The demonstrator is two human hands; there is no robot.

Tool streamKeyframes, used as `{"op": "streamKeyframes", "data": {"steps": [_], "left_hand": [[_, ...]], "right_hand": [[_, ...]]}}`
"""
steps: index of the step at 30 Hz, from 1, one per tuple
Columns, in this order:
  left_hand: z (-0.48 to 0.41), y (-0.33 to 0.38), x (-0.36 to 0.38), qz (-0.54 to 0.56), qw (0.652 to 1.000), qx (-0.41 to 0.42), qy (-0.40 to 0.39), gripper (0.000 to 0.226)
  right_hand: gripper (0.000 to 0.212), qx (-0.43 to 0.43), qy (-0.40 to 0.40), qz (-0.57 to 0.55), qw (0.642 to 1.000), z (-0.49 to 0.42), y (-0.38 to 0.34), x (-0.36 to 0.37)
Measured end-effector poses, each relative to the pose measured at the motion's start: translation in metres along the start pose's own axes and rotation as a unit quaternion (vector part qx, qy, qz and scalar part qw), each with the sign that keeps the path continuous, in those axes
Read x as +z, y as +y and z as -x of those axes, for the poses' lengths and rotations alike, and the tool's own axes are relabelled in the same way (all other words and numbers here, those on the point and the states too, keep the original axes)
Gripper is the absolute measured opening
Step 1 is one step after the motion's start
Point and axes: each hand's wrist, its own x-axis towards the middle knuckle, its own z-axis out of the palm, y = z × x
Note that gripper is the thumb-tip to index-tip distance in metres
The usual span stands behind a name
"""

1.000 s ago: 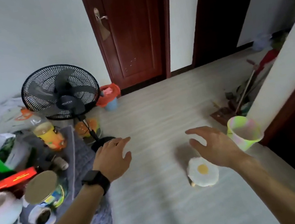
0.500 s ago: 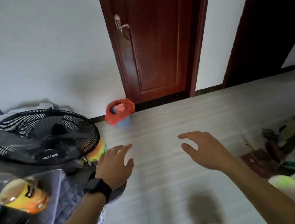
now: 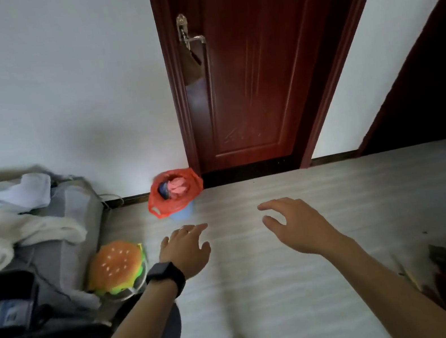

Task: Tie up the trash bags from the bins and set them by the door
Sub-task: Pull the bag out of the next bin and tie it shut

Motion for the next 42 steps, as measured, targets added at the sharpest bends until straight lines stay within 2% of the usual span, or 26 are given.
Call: {"op": "streamKeyframes", "data": {"steps": [3,9,18,25,29,32,36,42], "left_hand": [[-0.080,-0.006,-0.020,0.008,1.000,-0.013,-0.021,0.053],[-0.191,-0.037,-0.049,0.019,0.999,-0.029,-0.007,0.052],[-0.355,-0.133,-0.112,-0.006,0.993,-0.119,0.008,0.052],[-0.436,-0.227,-0.146,-0.003,0.983,-0.180,-0.035,0.054],[-0.506,-0.284,-0.156,-0.014,0.985,-0.154,-0.079,0.054],[-0.567,-0.320,-0.166,-0.024,0.988,-0.100,-0.114,0.054],[-0.631,-0.351,-0.168,-0.040,0.985,-0.034,-0.164,0.053],[-0.687,-0.363,-0.145,-0.060,0.972,0.004,-0.226,0.052]], "right_hand": [[0.039,0.004,-0.004,-0.005,1.000,-0.072,0.005,-0.016],[0.039,-0.003,-0.025,-0.009,1.000,-0.205,0.019,-0.020],[0.038,-0.045,-0.091,-0.012,0.995,-0.451,-0.015,-0.007],[0.040,-0.041,-0.141,0.002,0.989,-0.572,-0.049,0.020],[0.045,0.001,-0.141,-0.023,0.990,-0.631,-0.064,0.056],[0.041,0.058,-0.122,-0.041,0.990,-0.669,-0.075,0.084],[0.041,0.127,-0.113,-0.064,0.983,-0.701,-0.086,0.122],[0.049,0.205,-0.115,-0.091,0.968,-0.722,-0.076,0.170]]}}
